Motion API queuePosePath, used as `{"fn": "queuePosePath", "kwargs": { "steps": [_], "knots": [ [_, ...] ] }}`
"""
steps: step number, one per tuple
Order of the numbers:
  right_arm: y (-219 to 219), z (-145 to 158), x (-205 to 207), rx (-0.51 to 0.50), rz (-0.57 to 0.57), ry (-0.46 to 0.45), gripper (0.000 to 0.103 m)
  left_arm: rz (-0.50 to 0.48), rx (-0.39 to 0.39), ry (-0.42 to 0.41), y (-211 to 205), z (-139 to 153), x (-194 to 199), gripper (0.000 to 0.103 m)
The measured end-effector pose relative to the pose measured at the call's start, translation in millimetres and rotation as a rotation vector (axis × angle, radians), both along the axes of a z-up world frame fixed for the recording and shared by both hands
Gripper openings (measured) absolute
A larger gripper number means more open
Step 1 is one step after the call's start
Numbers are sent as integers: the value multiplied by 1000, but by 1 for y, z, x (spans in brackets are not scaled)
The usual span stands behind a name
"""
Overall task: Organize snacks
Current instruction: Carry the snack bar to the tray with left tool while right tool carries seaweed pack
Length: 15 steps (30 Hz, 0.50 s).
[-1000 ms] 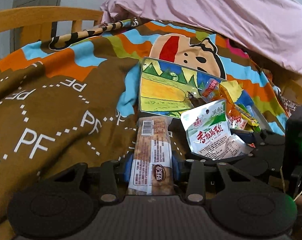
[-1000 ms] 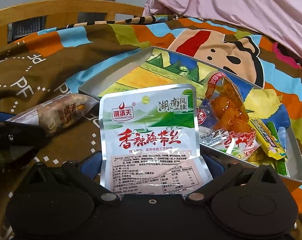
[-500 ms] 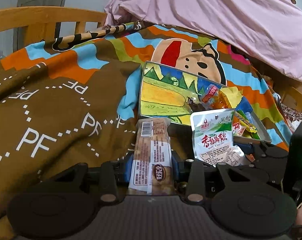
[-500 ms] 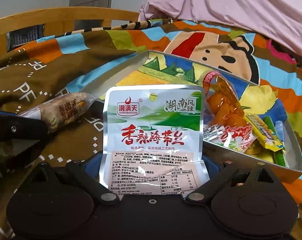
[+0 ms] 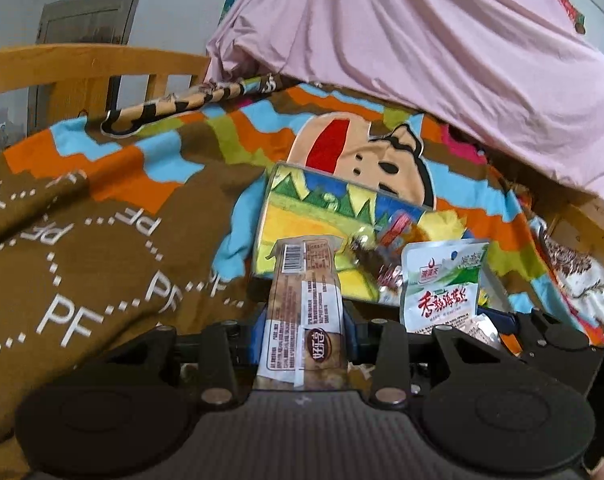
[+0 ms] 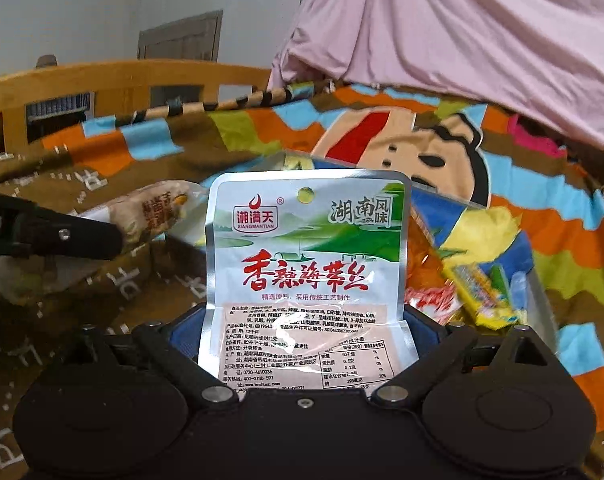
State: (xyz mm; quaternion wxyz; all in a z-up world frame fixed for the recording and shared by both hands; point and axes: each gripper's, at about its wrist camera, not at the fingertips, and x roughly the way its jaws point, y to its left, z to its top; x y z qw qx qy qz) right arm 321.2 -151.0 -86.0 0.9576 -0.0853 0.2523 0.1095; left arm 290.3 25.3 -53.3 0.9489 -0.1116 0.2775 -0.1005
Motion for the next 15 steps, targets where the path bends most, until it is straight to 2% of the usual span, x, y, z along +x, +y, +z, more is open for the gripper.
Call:
{"fn": "queuePosePath", "kwargs": {
  "steps": [7,15],
  "knots": [
    [-23,35,-5,19,-2,-88,97,22,-8,-53,-20,25,9,41],
    [-63,69,18,52,-27,-155,97,67,-3,-97,-50,47,41,41]
  ]
}}
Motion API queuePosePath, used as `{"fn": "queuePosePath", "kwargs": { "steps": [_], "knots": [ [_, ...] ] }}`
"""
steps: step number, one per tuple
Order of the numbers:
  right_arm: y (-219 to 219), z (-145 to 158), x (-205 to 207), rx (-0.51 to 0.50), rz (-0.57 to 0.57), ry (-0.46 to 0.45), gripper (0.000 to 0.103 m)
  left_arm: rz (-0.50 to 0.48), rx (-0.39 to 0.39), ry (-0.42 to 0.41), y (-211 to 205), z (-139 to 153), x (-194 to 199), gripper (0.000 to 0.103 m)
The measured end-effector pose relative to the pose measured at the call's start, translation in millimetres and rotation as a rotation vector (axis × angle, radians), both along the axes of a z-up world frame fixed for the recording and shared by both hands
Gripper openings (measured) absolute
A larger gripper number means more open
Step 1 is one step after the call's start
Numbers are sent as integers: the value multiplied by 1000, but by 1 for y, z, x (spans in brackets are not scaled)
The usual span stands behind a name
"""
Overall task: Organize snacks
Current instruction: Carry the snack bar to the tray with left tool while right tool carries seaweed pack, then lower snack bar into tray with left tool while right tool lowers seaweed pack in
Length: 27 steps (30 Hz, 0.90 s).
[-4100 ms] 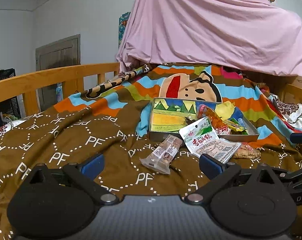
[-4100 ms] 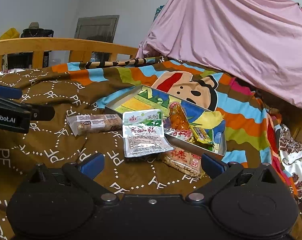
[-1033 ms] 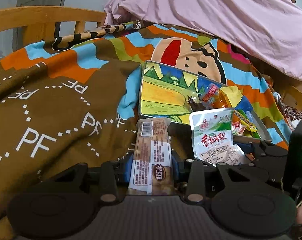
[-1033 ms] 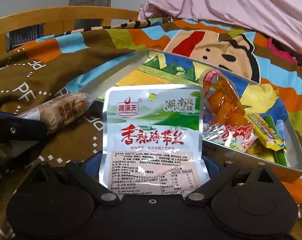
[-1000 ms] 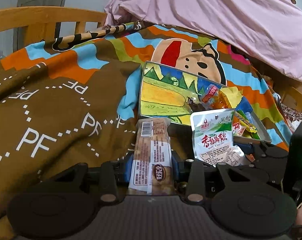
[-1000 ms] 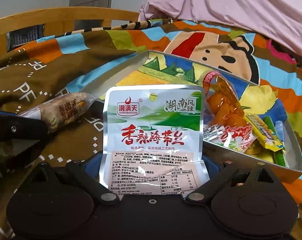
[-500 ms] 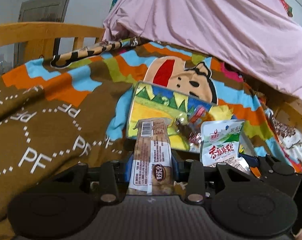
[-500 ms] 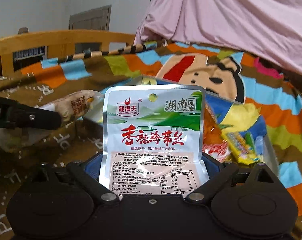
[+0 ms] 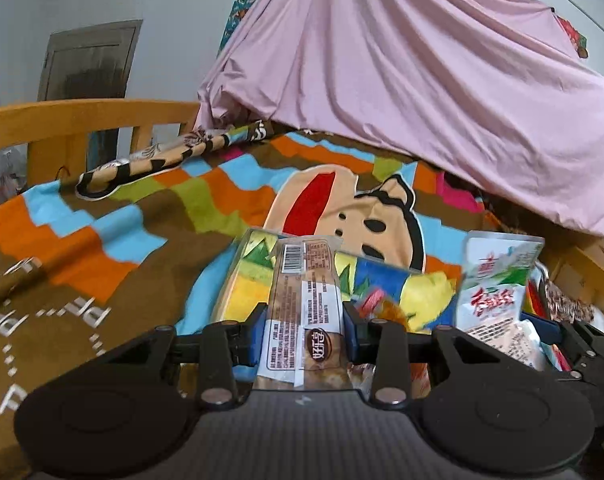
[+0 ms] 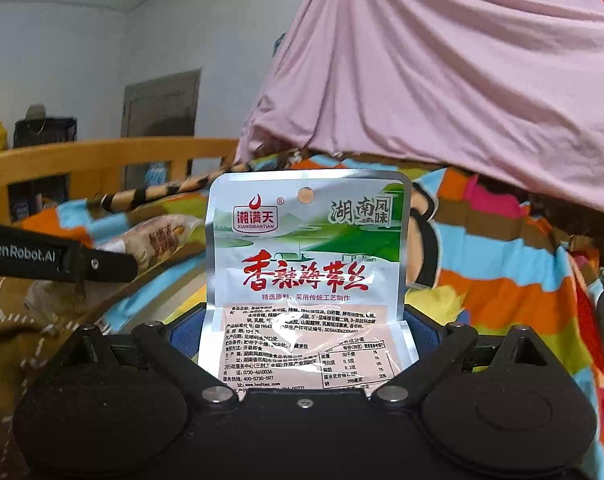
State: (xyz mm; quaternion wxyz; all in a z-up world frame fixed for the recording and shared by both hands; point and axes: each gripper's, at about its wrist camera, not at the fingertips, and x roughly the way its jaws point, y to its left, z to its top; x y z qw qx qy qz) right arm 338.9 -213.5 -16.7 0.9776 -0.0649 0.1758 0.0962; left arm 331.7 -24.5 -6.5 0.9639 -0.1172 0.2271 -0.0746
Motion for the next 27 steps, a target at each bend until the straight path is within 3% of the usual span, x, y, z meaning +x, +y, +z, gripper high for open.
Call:
{"fn": "queuePosePath", "kwargs": {
  "steps": [5,10,18,27],
  "knots": [
    [-25,7,29,45,-39,-36,97,9,13,-23,-23,7,30,41],
    [-52,-2,66,126,-45,-17,97,-32,77,-30,-49,4,65,41],
    [-86,-30,108,236,-102,51,97,-37,77,-2,-79,-22,107,41],
    [-99,-57,126,254,-113,159,97,-32,74,63,-101,-50,135,41]
  ]
}}
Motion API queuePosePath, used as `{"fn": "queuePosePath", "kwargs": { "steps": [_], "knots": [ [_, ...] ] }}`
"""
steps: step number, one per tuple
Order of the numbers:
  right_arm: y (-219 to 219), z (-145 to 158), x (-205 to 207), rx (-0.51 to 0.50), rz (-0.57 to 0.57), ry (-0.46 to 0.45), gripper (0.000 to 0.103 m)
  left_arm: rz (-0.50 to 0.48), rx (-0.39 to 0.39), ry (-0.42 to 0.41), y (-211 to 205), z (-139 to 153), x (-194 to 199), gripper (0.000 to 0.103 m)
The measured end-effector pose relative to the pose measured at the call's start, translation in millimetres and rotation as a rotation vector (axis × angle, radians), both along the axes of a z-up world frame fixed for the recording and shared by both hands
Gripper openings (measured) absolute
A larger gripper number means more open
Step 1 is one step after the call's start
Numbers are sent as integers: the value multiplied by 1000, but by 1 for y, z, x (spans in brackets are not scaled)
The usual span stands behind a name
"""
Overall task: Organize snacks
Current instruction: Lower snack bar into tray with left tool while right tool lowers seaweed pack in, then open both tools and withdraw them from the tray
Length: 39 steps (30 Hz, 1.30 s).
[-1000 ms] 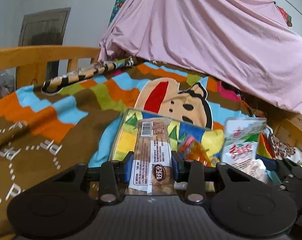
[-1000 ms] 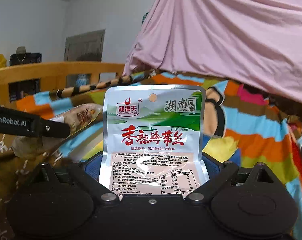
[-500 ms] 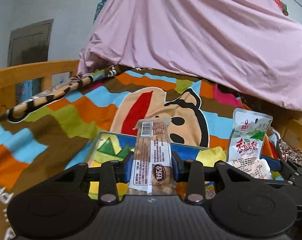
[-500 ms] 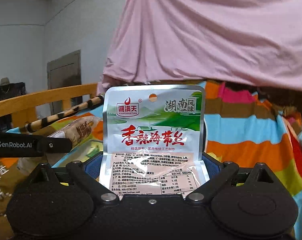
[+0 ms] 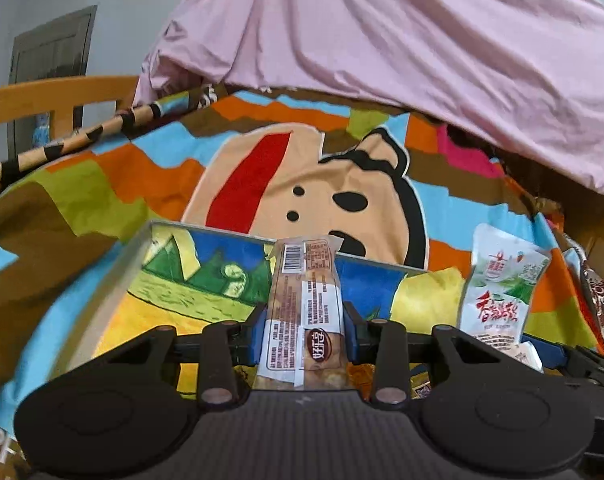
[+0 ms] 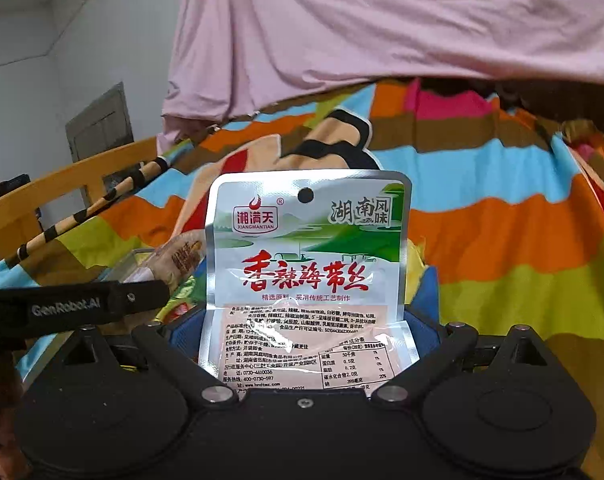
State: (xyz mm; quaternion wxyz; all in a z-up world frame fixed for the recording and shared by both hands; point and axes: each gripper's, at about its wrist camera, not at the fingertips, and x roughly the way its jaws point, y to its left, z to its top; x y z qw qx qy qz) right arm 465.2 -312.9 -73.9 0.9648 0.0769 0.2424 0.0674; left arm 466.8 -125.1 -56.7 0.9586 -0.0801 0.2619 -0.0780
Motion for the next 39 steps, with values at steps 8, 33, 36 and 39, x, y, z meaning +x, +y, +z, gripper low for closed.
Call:
{"fn": "queuePosePath", "kwargs": {
  "steps": [8,33,36,39],
  "knots": [
    [-5,-11,13,21,-9,42,98,-15,12,6,-8,-4,13,41],
    [-8,-4,14,32,-28,38,102,29,-65,-33,24,1,-7,80],
    [-7,3,10,37,-19,18,102,36,-74,-48,27,8,-13,85],
    [-5,11,9,34,-6,5,102,39,-77,-60,31,17,-20,89]
  ]
}}
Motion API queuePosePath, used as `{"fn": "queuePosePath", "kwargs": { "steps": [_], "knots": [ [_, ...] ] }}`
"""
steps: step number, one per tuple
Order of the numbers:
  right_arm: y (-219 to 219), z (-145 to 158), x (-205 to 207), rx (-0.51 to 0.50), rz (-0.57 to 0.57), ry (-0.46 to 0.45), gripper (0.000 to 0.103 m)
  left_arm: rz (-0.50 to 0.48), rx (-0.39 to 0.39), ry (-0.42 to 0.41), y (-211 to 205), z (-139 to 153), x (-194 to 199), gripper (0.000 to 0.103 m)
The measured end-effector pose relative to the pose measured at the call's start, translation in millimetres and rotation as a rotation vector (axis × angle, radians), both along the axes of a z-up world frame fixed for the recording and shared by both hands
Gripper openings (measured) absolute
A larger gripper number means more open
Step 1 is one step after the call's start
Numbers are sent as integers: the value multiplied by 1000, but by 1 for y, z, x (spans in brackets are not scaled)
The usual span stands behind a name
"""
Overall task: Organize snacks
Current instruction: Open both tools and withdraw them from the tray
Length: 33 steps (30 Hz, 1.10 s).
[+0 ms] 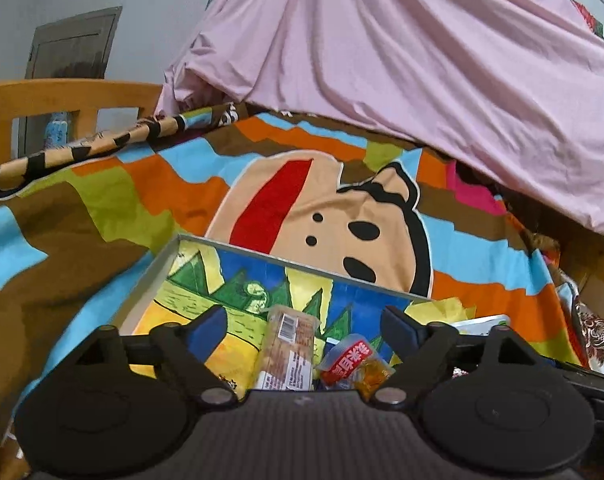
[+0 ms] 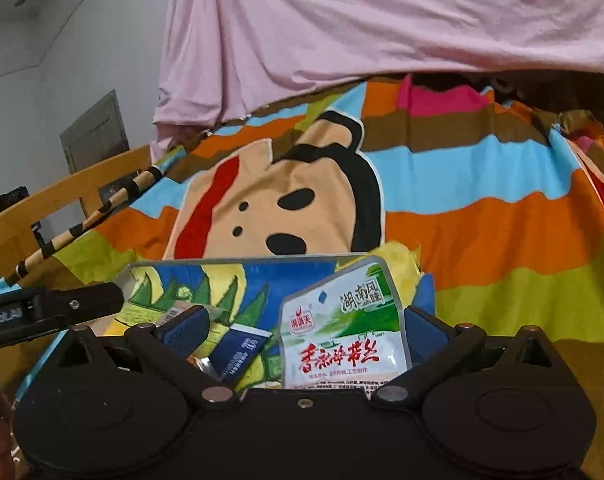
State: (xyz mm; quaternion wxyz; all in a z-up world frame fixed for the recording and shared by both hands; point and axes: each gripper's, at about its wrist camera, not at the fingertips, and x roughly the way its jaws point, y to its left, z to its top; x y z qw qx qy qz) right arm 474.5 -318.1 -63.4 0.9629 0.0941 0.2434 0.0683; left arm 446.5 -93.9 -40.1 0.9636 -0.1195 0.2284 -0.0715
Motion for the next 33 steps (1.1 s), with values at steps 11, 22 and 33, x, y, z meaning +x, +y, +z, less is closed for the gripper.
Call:
{"fn": "queuePosePath", "kwargs": {
  "steps": [11,22,33],
  "knots": [
    [5,31,-13,-36,14,-69,102,24,13,-33,18,27,-27,93],
    [11,67,-67,-90,-8,-208,102,62,1,-116,31,52,-68,102],
    [10,103,-156,-106,-48,-317,102,79,9,-196,42,76,-138,103]
  ]
}}
